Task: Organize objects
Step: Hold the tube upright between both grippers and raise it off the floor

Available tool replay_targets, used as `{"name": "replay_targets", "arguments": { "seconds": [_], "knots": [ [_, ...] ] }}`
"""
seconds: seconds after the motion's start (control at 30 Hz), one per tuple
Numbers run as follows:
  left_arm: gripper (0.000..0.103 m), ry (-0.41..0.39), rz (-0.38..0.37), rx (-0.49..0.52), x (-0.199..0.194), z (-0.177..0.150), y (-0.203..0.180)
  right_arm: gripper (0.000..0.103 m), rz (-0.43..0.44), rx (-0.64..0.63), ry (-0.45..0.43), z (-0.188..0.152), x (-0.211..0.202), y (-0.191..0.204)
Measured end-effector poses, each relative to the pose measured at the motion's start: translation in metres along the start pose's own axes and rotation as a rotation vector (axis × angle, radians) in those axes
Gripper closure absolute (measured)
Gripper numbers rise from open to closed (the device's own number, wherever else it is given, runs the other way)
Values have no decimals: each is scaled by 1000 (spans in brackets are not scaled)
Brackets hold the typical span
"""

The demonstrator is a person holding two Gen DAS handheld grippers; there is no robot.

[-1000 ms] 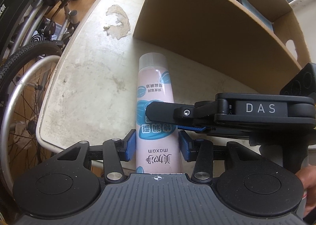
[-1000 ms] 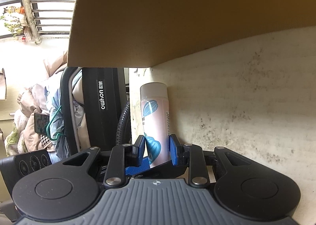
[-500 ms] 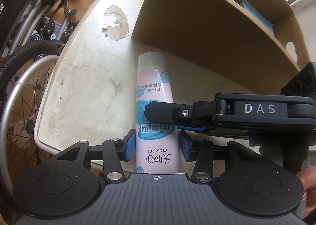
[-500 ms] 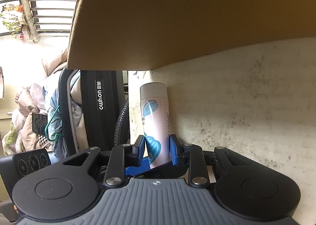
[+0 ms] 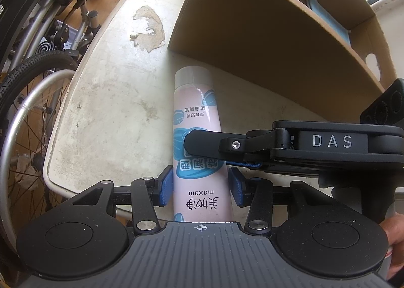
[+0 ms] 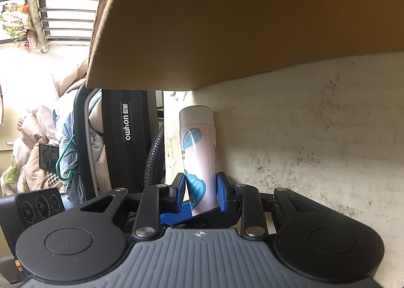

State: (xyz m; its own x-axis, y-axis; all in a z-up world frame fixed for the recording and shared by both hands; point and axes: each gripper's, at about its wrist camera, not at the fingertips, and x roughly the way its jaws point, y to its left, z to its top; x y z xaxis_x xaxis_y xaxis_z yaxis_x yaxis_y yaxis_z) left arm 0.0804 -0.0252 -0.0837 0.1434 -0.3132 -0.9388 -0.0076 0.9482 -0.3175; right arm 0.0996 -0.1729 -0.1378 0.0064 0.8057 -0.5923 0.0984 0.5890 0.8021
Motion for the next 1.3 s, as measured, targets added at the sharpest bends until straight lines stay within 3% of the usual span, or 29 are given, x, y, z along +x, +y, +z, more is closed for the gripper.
{"name": "replay_targets", "arguments": {
  "seconds": [1.3],
  "knots": [
    [57,-34,-4,-8,-15,-1,11,73,4,-38,-1,-8,5,21]
  ]
}}
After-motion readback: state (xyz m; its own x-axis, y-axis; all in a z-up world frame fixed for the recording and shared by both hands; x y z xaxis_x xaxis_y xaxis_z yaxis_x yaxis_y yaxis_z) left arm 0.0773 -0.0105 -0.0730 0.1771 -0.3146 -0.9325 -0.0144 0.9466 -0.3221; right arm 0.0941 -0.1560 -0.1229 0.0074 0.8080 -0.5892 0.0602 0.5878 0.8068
